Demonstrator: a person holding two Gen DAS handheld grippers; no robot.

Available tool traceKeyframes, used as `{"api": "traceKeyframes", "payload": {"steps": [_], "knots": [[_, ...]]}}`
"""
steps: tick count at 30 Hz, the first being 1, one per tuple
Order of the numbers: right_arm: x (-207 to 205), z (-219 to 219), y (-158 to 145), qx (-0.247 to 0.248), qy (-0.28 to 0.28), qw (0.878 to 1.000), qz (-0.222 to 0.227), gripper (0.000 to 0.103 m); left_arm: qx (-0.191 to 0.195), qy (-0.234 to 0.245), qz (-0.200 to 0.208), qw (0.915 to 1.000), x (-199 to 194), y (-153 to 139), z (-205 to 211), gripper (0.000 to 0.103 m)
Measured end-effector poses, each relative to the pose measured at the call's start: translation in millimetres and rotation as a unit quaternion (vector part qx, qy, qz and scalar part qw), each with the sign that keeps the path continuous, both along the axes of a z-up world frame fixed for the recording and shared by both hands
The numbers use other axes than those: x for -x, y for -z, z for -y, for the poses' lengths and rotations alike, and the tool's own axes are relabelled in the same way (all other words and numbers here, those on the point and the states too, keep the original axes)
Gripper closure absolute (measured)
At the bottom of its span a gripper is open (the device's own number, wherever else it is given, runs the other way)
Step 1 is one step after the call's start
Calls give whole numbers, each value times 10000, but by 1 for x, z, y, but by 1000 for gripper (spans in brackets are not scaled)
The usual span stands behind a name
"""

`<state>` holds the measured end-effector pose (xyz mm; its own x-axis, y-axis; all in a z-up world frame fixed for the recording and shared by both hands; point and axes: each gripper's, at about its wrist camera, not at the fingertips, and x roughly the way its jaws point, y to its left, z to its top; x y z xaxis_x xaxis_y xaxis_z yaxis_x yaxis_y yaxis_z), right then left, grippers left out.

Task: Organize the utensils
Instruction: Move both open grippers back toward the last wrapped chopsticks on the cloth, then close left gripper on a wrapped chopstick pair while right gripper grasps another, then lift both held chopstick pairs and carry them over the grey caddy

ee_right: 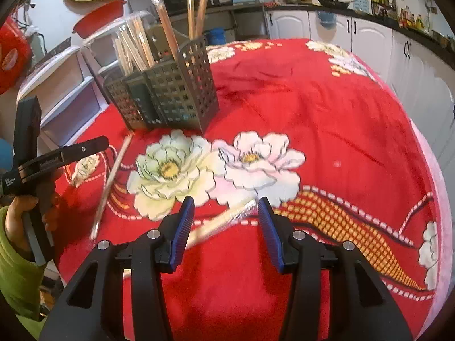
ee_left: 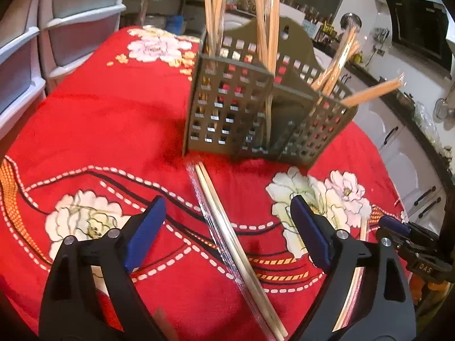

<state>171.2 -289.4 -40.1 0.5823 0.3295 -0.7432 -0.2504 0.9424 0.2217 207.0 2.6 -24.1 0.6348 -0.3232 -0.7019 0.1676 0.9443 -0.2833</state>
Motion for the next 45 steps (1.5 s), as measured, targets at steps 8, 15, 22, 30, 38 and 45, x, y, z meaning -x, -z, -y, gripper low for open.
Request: {"api": "traceKeyframes", "payload": {"steps": [8, 15, 22, 30, 38, 45], "knots": [[-12, 1, 20, -109, 126, 9991, -384, 58, 127, -18, -409, 9991, -19, 20, 4, 23], [-32, -5, 23, -109, 183, 9988, -451, 65, 18, -130, -449, 9989, -39, 23, 8, 29], [-48, -4, 22, -131, 180, 9987, -449, 86, -324, -315, -399, 9982, -55, 25, 15, 59], [-54, -21, -1, -357, -146, 9990, -219, 92, -191, -340, -286, 9988, -61, 18, -2, 100], [-44, -53, -53, -596, -800, 9941, 437, 95, 279, -201, 307, 9989, -36, -35, -23, 102], [-38, -79, -108, -673, -1179, 9846, 1098, 97, 523, -152, 1160, 9917, -14, -110, -37, 102]]}}
